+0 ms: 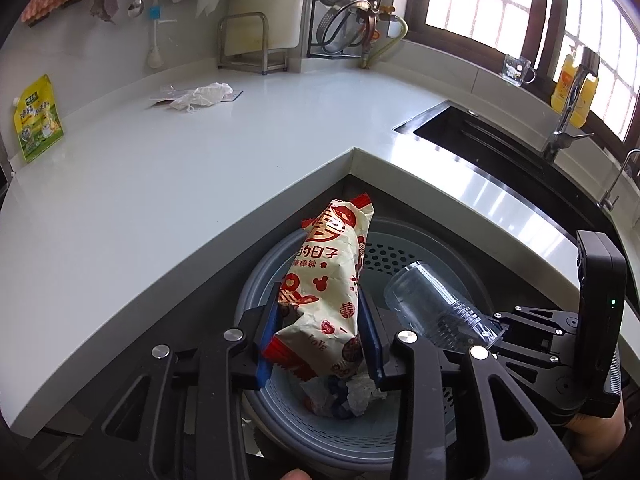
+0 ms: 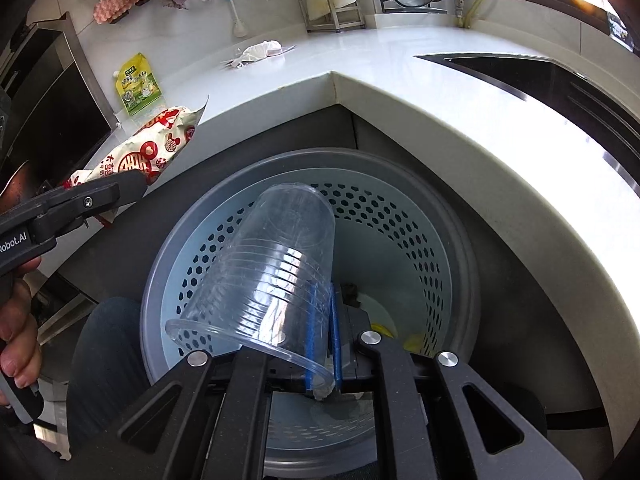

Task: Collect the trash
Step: 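Open both grippers to drop the wrapper and cup into the bin, then move both grippers back over the counter toward the white tissue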

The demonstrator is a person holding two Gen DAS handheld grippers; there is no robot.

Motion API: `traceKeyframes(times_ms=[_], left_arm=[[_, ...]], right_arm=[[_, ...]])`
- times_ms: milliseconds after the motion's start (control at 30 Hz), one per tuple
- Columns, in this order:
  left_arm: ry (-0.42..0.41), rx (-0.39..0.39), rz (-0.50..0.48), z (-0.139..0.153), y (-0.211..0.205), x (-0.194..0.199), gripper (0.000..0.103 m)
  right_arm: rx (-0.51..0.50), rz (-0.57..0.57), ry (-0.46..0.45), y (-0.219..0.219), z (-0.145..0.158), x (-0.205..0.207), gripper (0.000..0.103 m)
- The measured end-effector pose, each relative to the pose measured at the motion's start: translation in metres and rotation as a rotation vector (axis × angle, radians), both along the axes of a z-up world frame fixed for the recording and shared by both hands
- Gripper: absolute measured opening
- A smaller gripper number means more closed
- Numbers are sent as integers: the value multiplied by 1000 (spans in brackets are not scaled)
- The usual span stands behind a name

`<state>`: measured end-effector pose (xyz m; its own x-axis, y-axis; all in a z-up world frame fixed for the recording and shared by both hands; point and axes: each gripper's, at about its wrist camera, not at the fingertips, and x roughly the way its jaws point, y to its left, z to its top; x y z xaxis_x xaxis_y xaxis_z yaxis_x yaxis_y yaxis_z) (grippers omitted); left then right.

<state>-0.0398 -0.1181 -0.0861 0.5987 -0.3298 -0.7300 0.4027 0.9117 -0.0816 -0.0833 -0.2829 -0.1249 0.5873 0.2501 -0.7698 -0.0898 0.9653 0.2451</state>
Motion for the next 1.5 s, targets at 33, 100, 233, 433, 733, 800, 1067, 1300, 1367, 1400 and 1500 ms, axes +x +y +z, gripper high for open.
traceKeyframes(times_ms=[33, 100, 233, 433, 733, 800, 1067, 1300, 1367, 1400, 1500], left_arm=[[1, 2, -2, 0, -2, 0, 41], [3, 4, -10, -1, -4, 1, 43], [6, 13, -16, -2, -9, 2, 51], [24, 18, -16, -6, -12, 4, 63], [15, -9, 14, 0, 0, 6, 65], [9, -17, 19, 2, 3, 6, 68], [-36, -36, 47, 22, 16, 8, 78], [-94, -33, 103, 44, 40, 29, 81], [-106, -31, 120, 49, 48, 36, 82], [-112, -29, 128, 52, 51, 40, 82], [-133, -24, 150, 61, 63, 50, 83]], right_arm=[[1, -3, 0, -1, 0, 0, 13], [1, -6, 1, -3, 0, 0, 15], [2, -12, 7, -5, -2, 1, 27], [1, -4, 22, -4, -5, 0, 36], [31, -31, -12, -10, 5, -2, 48], [40, -33, -28, -10, 8, -3, 54], [55, -25, -74, -7, 27, -2, 60], [73, -13, -128, -8, 53, 6, 62], [74, -9, -144, -6, 61, 11, 64], [74, -8, -150, -6, 64, 14, 64], [71, -1, -169, -4, 74, 26, 64]])
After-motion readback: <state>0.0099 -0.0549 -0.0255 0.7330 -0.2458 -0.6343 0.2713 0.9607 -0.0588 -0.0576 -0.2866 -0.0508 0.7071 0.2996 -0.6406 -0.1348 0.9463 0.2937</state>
